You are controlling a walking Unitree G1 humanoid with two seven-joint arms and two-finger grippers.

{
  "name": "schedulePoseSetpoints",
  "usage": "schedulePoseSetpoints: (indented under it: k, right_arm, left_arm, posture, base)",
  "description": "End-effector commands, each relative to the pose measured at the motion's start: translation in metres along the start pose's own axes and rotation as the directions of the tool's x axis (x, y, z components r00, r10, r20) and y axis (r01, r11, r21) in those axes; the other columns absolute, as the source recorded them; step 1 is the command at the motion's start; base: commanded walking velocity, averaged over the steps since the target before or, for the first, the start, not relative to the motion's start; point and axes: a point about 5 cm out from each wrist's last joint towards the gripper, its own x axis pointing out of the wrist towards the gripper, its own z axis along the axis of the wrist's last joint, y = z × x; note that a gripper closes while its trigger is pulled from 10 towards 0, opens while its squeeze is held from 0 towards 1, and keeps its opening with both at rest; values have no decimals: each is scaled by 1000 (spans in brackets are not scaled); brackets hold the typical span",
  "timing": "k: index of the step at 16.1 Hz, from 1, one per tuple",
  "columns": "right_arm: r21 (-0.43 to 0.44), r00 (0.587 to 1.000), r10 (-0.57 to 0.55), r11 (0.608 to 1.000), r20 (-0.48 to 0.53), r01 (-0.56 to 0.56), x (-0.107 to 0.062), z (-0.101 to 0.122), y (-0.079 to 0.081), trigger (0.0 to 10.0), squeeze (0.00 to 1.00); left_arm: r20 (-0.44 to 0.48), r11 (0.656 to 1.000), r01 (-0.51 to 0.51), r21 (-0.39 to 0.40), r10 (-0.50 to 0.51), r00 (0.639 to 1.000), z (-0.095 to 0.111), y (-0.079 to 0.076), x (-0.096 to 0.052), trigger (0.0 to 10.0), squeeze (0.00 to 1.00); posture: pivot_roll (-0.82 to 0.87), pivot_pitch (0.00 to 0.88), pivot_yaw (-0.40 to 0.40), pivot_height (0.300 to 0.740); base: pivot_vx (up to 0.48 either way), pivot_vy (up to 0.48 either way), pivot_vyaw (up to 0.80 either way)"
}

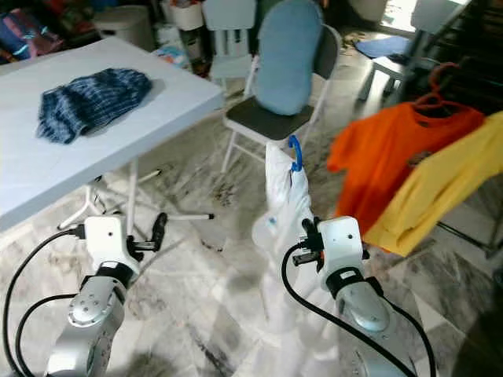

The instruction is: Hang hanger

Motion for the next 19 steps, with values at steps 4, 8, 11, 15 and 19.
schedulePoseSetpoints:
  k: [4, 8, 11, 15, 19]
  right_arm:
    - [-8, 999, 13, 1000, 45, -13, 2, 8, 3, 10000, 0]
    - [-4, 998, 27, 1000, 50, -27, 3, 8, 5, 10000, 0]
    - [-12, 994, 89, 996, 63, -89, 7, 12, 8, 10000, 0]
    - [-18, 985, 155, 988, 78, -154, 12, 19, 15, 10000, 0]
    - [45, 942, 320, 945, 100, -325, 9, 28, 35, 10000, 0]
  left_arm:
    - [-27, 1000, -2, 9, 2, 1000, -5, -1, -3, 10000, 0]
    - [-39, 999, 36, 10, -36, 999, -6, -5, -1, 10000, 0]
    - [-41, 997, 81, 13, -81, 996, -5, -12, 3, 10000, 0]
    - [-35, 993, 117, 8, -117, 993, -2, -16, 9, 10000, 0]
    - [-64, 973, 230, -17, -231, 971, -4, -28, 12, 10000, 0]
  posture:
    - [-184, 45, 43, 740]
    - [-186, 45, 49, 740]
    - [-187, 45, 57, 740]
    - [-178, 48, 63, 740]
    - [-172, 42, 70, 740]
  base:
    - [0, 0, 800]
    - [0, 0, 800]
    - [0, 0, 800]
    - [0, 0, 800]
    - [0, 0, 400]
